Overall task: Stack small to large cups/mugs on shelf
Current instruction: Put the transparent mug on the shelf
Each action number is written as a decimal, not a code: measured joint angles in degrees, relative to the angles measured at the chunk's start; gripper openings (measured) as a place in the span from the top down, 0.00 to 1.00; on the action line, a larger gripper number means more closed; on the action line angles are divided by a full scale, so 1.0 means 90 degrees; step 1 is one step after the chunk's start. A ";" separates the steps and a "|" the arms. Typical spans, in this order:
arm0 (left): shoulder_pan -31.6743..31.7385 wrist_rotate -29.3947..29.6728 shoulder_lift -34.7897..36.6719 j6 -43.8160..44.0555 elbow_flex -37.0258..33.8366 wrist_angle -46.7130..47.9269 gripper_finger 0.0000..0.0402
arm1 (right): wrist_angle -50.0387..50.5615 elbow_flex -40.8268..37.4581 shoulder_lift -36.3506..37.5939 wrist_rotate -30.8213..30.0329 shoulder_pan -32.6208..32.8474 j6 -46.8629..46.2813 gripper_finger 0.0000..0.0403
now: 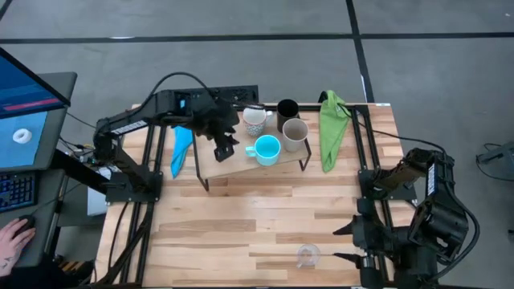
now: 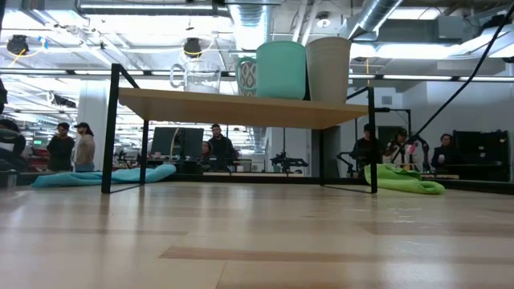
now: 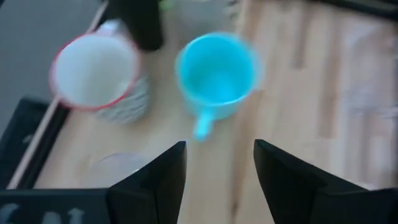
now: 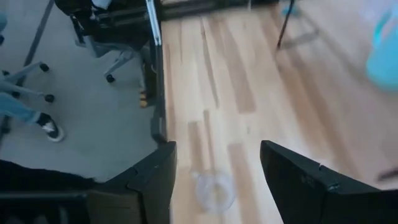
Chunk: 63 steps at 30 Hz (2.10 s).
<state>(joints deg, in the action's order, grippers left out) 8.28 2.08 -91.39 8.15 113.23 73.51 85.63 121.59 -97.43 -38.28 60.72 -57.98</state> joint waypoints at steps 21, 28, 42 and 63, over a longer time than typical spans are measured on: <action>-0.3942 0.1175 -0.0067 0.2373 0.0520 -0.0605 0.56 | -0.0058 -0.1594 -0.1126 0.2609 -0.0586 -0.3549 0.37; -0.4877 0.1480 -0.0068 0.2540 0.0520 -0.0845 0.56 | -0.1004 -0.2279 -0.1489 0.3210 -0.1288 -0.3108 0.37; -0.5567 0.1820 -0.0068 0.2503 0.0520 -0.0822 0.56 | -0.2491 -0.4011 -0.1221 0.3657 -0.1938 -0.3004 0.37; -0.5568 0.1865 -0.0068 0.2733 0.0518 -0.0825 0.56 | -0.3220 -0.4501 -0.1207 0.3750 -0.1718 -0.3340 0.91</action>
<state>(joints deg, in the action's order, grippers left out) -41.84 18.87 -92.01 32.75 117.89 66.08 56.65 81.08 -108.29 -4.53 45.26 -88.04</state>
